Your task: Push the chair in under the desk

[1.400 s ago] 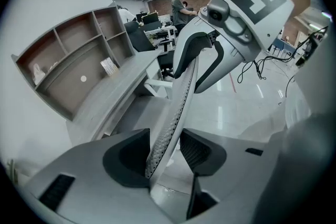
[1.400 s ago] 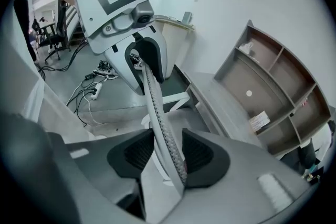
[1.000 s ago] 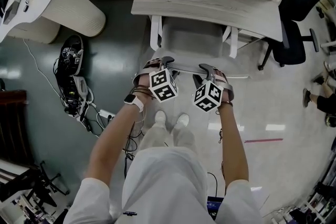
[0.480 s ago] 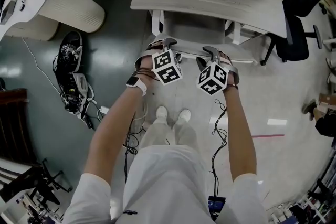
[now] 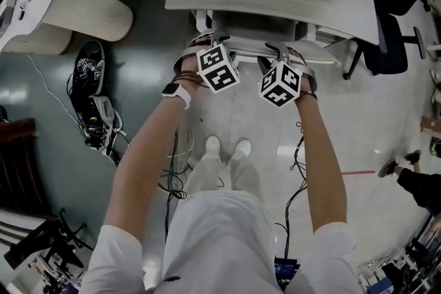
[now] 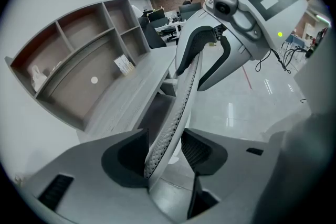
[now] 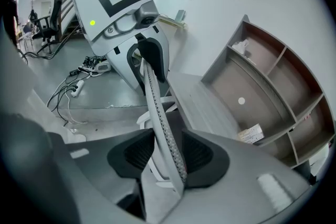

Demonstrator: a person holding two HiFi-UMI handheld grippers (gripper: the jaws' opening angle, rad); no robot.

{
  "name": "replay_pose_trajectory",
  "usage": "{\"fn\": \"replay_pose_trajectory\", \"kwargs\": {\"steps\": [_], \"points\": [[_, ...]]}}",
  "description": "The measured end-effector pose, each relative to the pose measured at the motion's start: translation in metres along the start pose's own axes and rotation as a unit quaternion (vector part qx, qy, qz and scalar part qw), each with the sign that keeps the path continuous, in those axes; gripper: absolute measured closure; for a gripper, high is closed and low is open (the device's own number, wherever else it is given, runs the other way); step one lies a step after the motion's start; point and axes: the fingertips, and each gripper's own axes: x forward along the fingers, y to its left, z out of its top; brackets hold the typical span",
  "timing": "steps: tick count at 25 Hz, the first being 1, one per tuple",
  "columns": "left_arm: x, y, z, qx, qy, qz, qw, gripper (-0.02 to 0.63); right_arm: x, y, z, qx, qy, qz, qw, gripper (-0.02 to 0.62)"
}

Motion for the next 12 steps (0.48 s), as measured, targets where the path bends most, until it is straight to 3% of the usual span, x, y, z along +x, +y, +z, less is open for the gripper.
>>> {"fn": "replay_pose_trajectory", "kwargs": {"steps": [12], "points": [[0.017,0.036,0.016,0.002,-0.002,0.007,1.0000,0.408,0.022,-0.037,0.006,-0.004,-0.003,0.002,1.000,0.423]]}}
